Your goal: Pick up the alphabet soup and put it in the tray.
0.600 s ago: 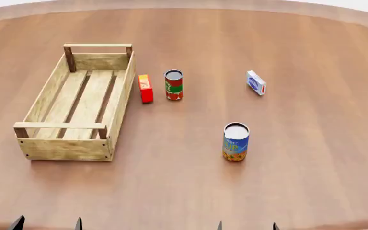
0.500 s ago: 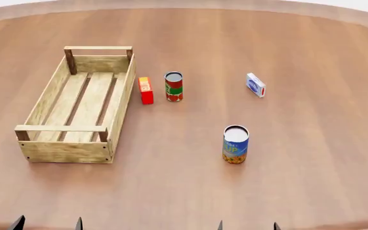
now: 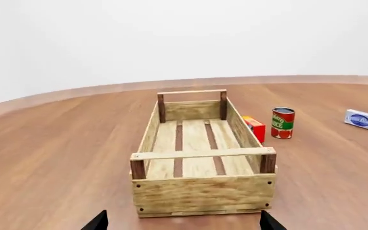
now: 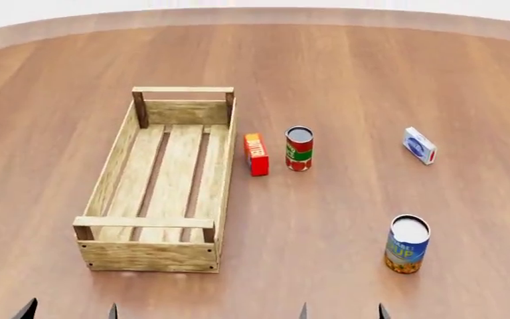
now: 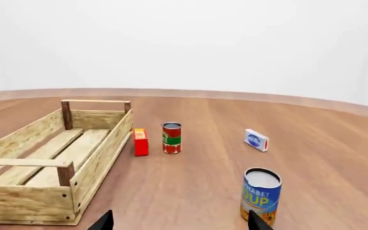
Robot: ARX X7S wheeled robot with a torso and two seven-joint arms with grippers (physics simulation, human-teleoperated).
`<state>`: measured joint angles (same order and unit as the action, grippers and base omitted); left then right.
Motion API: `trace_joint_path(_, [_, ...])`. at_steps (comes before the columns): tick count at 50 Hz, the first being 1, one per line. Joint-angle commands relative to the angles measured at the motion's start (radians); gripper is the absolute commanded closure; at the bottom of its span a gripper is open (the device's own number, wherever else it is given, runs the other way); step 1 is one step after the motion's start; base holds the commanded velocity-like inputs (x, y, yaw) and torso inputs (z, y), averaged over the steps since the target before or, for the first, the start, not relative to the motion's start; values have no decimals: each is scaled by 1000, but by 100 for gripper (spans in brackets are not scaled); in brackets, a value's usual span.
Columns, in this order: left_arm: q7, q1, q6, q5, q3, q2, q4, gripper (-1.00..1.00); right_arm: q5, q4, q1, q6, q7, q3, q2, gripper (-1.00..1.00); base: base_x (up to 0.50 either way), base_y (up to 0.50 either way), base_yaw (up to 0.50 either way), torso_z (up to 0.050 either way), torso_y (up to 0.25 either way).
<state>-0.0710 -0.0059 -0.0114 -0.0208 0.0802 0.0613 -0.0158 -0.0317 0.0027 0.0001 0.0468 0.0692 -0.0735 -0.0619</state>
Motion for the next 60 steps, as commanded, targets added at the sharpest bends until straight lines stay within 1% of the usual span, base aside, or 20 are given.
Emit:
trace_joint_path(1, [-22, 1, -7, -1, 27, 19, 1, -100, -18, -2, 0, 8, 16, -20, -17, -100, 418, 410, 0, 0, 0])
trace_joint_path(14, [-37, -4, -8, -12, 47, 34, -6, -100, -34, -1, 2, 16, 32, -36, -31, -100, 438, 392, 0, 0, 0])
trace_joint_path(36, [-61, -6, -8, -29, 75, 55, -9, -100, -59, 1, 3, 16, 55, -63, -52, -100, 500, 266, 0, 0, 0])
trace_joint_path(54, [-76, -7, -3, -45, 91, 70, -3, -100, -84, -5, 5, 18, 70, -76, -64, -100, 472, 39, 0, 0, 1])
trace_joint_path(56, [-77, -8, -4, -47, 92, 71, -5, -100, -86, -11, 4, 9, 75, -78, -65, -100, 0, 0, 0, 0, 0])
trace_joint_path(60, [-81, -9, -1, -51, 94, 73, -5, -100, -105, -64, -1, -87, 128, -55, -53, -100, 0, 0, 0, 0, 0])
